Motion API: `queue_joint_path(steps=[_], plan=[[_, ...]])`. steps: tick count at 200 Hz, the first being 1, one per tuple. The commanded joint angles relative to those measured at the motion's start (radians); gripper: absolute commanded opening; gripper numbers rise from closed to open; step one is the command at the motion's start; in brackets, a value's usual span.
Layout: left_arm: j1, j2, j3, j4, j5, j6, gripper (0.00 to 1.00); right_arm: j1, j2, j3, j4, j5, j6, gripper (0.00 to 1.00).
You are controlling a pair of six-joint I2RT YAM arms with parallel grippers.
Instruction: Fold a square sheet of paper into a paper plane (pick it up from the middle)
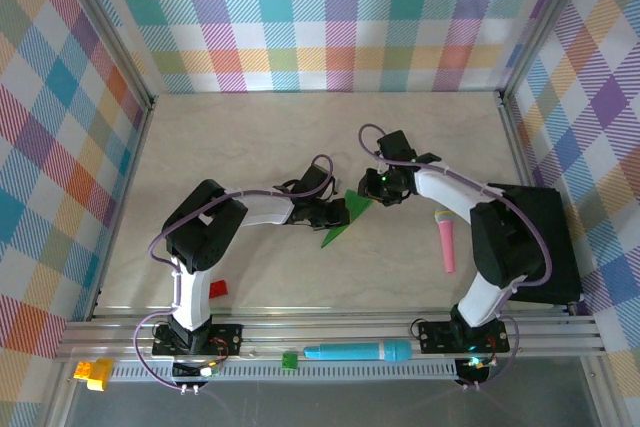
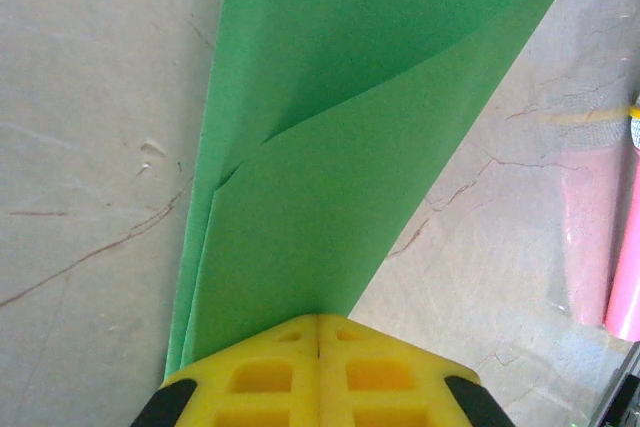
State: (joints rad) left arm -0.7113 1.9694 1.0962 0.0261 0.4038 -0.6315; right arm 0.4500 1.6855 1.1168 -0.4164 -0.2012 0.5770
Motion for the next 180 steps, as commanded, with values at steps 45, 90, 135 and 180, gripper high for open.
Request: queue_joint_path(steps=[45, 90, 135, 180], plan=[[-0.003, 0.039, -0.044, -0.129, -0.028, 0.026, 0.05, 0.003, 0.078, -0.054, 0.134, -0.176, 0.032, 0.04], [-0.003, 0.038, -0.045, -0.130, -0.031, 0.026, 0.04, 0.003, 0.151, -0.032, 0.154, -0.189, 0.035, 0.01], [-0.002, 0.032, -0.049, -0.134, -0.037, 0.019, 0.02, 0.003, 0.188, -0.046, 0.168, -0.170, 0.043, 0.00], [-0.003, 0.030, -0.064, -0.142, -0.046, -0.001, 0.00, -0.024, 0.200, -0.107, 0.213, -0.111, 0.017, 0.00]])
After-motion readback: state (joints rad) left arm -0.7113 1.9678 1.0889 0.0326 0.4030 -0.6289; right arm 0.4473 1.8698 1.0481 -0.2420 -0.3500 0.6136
